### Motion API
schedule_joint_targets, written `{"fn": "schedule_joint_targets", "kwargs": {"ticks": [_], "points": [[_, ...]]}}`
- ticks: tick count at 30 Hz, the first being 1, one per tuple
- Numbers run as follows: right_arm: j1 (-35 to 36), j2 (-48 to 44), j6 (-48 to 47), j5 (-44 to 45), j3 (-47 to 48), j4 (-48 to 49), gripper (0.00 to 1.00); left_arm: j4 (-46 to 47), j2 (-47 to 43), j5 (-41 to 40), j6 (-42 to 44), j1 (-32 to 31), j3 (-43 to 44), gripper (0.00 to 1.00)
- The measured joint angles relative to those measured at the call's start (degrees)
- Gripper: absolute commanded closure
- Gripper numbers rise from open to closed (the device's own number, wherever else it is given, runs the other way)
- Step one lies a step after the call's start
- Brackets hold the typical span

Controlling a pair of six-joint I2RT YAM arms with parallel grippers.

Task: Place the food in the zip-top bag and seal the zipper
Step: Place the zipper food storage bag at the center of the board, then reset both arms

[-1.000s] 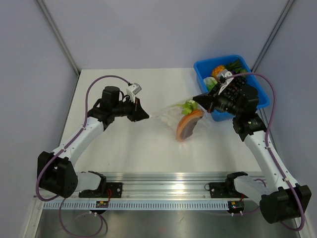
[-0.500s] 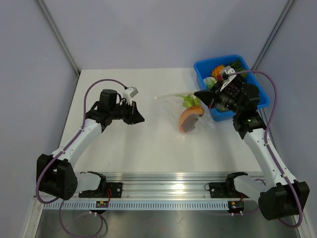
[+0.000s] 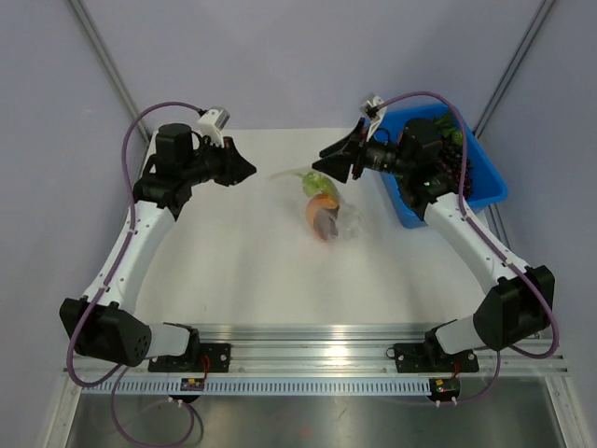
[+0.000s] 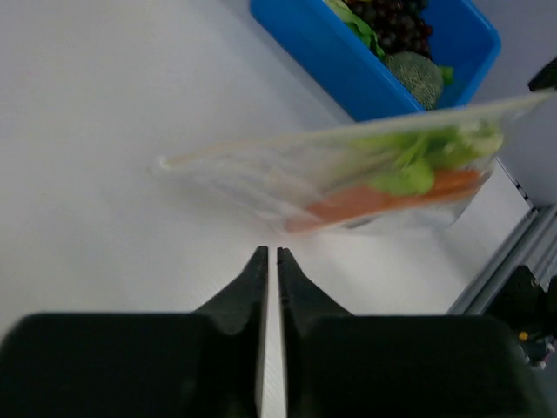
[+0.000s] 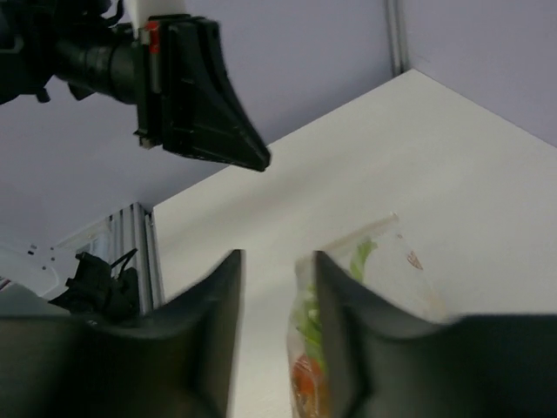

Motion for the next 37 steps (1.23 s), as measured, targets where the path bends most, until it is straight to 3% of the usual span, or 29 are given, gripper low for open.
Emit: {"fn": "schedule_joint_targets", "kwargs": {"ticks": [1, 2, 4, 7, 10, 11, 17, 23, 28, 37], "points": [[1.92, 1.14, -0.24, -0.28, 2.05, -0.02, 0.28, -0.11, -0.22, -0.87, -0.7, 0.94, 0.72, 0.69], [4.22, 1.95, -1.38, -0.37, 3.82, -0.59, 0.2, -0.42, -0.61, -1.99, -1.51, 2.01, 1.27, 0.46], [8.28, 2.51, -3.89, -0.24, 5.88, -2.56, 0.14, -1.11, -1.81, -3.8, -2.91, 3.69, 1.66, 0.27], [13.62, 2.21, -7.63, 2.49, 6.62, -6.34, 0.01, -2.58, -5.29, -6.95, -4.66, 5.18, 1.75, 0.11], [14.14, 1.33, -10.54, 12.22, 6.54, -11.56, 0.01, -2.99, -9.44, -8.39, -5.75, 5.2, 2.14, 0.07], [13.9, 0.96, -11.1, 16.87, 6.54, -13.53, 0.0, -3.04, -10.71, -8.68, -5.81, 5.18, 2.36, 0.01], [12.04, -1.64, -10.45, 48.81, 6.43, -25.29, 0.01, -4.55, -15.47, -10.38, -6.01, 5.2, 2.32, 0.01], [10.43, -1.88, -4.76, 66.79, 6.27, -38.25, 0.01, -6.91, -17.25, -11.69, -5.99, 5.18, -4.28, 0.01], [10.43, -2.1, -0.11, 74.01, 4.0, -43.56, 0.0, -9.03, -17.73, -12.13, -6.05, 5.2, -9.7, 0.01], [10.43, -7.41, 3.1, 77.15, -1.53, -44.65, 0.0, -9.35, -19.67, -13.99, -6.19, 5.2, -12.68, 0.01]]}}
